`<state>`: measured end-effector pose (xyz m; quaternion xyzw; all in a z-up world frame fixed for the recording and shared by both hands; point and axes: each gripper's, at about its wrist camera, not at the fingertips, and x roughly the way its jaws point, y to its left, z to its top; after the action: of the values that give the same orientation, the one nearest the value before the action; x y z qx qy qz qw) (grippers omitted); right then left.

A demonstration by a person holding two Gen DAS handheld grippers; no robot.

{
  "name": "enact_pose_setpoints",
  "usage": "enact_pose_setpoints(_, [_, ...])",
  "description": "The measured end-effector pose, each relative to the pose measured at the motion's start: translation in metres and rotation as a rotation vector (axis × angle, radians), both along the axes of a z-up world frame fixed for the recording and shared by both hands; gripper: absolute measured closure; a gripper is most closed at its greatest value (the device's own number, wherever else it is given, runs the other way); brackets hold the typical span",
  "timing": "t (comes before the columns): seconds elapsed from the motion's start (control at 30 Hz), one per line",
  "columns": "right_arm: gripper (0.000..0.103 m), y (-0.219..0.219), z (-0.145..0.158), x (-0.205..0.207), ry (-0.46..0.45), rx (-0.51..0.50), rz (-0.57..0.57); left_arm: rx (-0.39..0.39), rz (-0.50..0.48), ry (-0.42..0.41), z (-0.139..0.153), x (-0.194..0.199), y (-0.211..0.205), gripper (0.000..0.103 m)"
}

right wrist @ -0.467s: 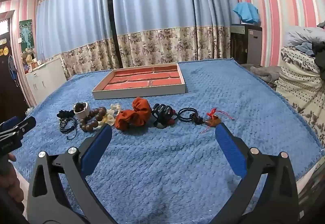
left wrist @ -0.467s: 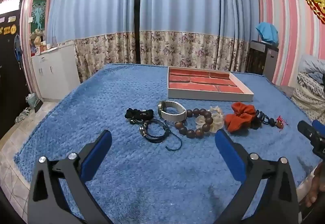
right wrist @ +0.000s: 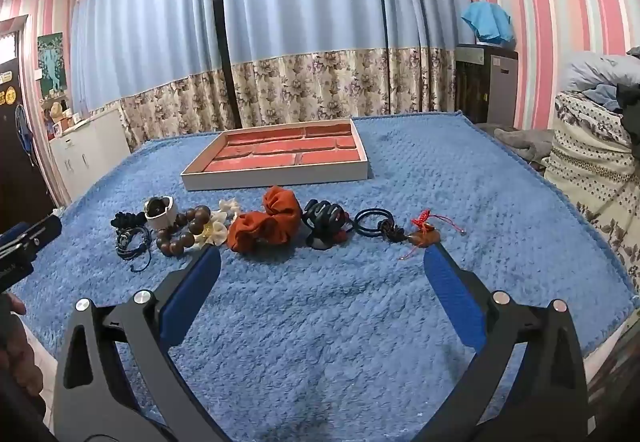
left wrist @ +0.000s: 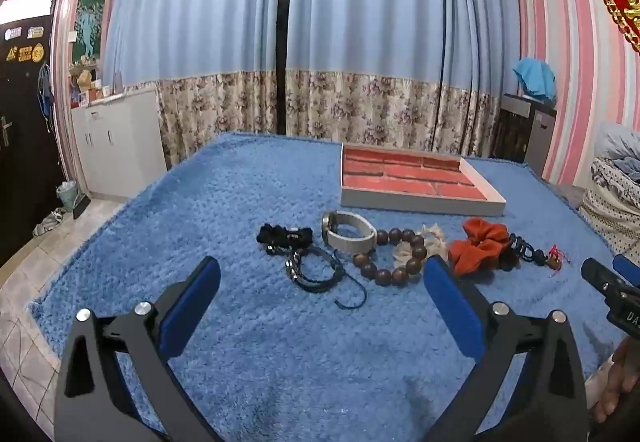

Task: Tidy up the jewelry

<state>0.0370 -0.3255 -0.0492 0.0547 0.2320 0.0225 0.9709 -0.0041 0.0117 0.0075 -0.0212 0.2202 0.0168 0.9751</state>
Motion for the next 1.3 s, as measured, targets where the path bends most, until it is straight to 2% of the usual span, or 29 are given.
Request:
enact_pose_setpoints(0.3, [0.004, -0.005, 0.005, -0.005, -0.012, -0.02, 0.002, 0.028, 0.012, 0.022, 0.003, 0.004, -0.013, 0.004])
enact_pose_setpoints(0.77, [0.004, -0.033, 0.007, -0.001, -0.022, -0.021, 0.005, 0.097, 0.077, 0.005, 0.01, -0.004, -0.044, 0.004])
enact_pose_setpoints(0.93, [0.004, -0.038, 0.008, 0.003, -0.025, -0.056, 0.019, 0.101, 0.094, 0.003, 0.009, -0.006, -0.049, 0.004])
enact_pose_setpoints(1.3, [0.004, -0.035, 0.011, 0.014, -0.022, -0.056, 0.028, 0.097, 0.105, 0.01, 0.005, 0.003, -0.043, 0.004])
